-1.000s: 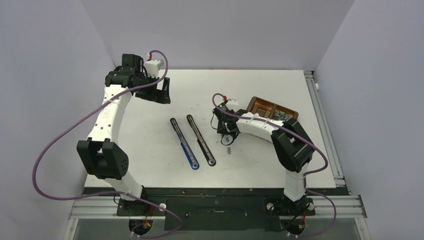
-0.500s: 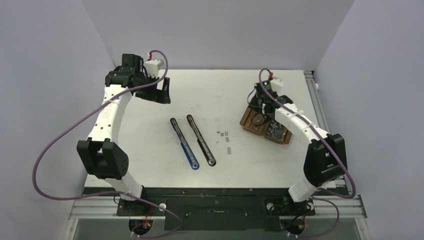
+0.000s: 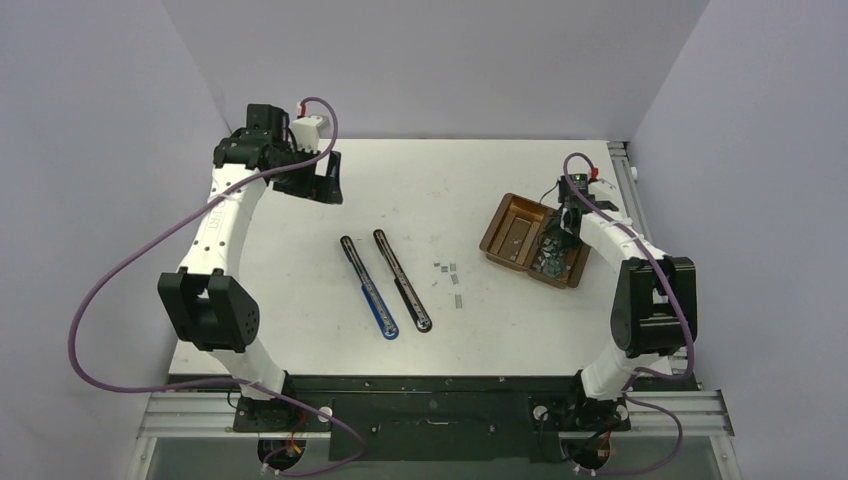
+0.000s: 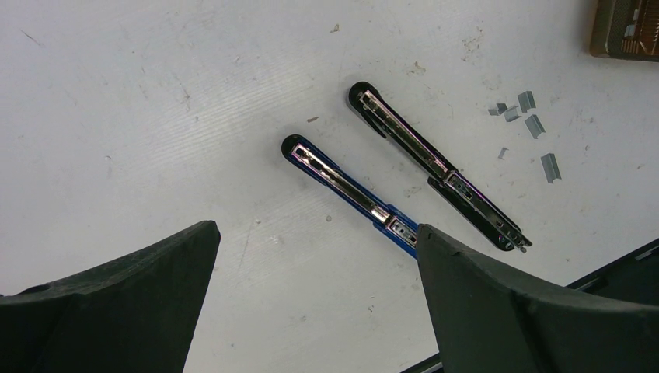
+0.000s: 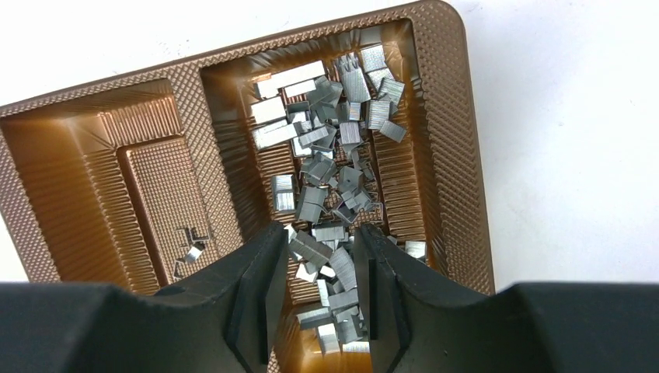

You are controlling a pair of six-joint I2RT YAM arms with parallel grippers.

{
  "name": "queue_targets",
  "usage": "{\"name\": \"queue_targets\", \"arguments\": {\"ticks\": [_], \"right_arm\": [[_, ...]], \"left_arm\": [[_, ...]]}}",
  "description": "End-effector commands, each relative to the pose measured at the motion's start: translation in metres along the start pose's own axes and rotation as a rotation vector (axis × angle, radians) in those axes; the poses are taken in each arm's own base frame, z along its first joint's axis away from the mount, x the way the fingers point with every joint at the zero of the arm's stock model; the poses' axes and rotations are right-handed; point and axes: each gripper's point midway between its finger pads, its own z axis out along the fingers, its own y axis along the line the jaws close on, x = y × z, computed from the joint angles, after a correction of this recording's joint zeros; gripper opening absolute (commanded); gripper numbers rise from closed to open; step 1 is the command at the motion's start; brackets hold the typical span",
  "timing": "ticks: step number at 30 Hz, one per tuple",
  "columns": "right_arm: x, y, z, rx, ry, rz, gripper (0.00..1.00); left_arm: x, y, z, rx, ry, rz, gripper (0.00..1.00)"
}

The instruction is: Load the staples into the stapler

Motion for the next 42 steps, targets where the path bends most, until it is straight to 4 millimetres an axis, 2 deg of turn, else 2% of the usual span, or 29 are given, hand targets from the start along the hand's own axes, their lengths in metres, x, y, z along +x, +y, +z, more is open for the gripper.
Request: {"name": "queue_targets", "arguments": {"ticks": [1,6,10,18,27,33,37,42], "right_arm": [[0.000,0.002,0.005,-0.017,-0.012,0.001,0.37],[0.022,-0.010,0.009,-0.002,0.031,-0.011,0.38],[0.035,-0.009,0.014,-0.016,0.074,-0.013,0.39],[0.050,-0.013,0.019,-0.007,0.123,-0.012,0.40],[0.051,-0.010,0.027,-0.022,0.141,-0.010,0.43],[0.051,-0.013,0.030,-0.016,0.140,-0.005,0.41],[0.048,-0.014,0.029,-0.018,0.128,0.003,0.36],[0.041,-0.012,0.026,-0.031,0.110,0.012,0.25]], "left_arm": [[-0.019,0.001,-0.005,0.010,-0.047,0.004,0.96],[-0.023,0.003,0.001,0.013,-0.039,0.006,0.96],[-0.027,0.005,0.006,0.016,-0.034,0.002,0.96],[-0.036,0.008,0.012,0.023,-0.035,-0.002,0.96],[-0.045,0.009,0.023,0.041,-0.024,-0.025,0.96],[-0.046,0.006,0.022,0.062,-0.030,-0.022,0.96],[-0.047,0.004,0.019,0.065,-0.039,-0.014,0.96],[-0.046,0.002,0.016,0.070,-0.042,-0.014,0.96]]}}
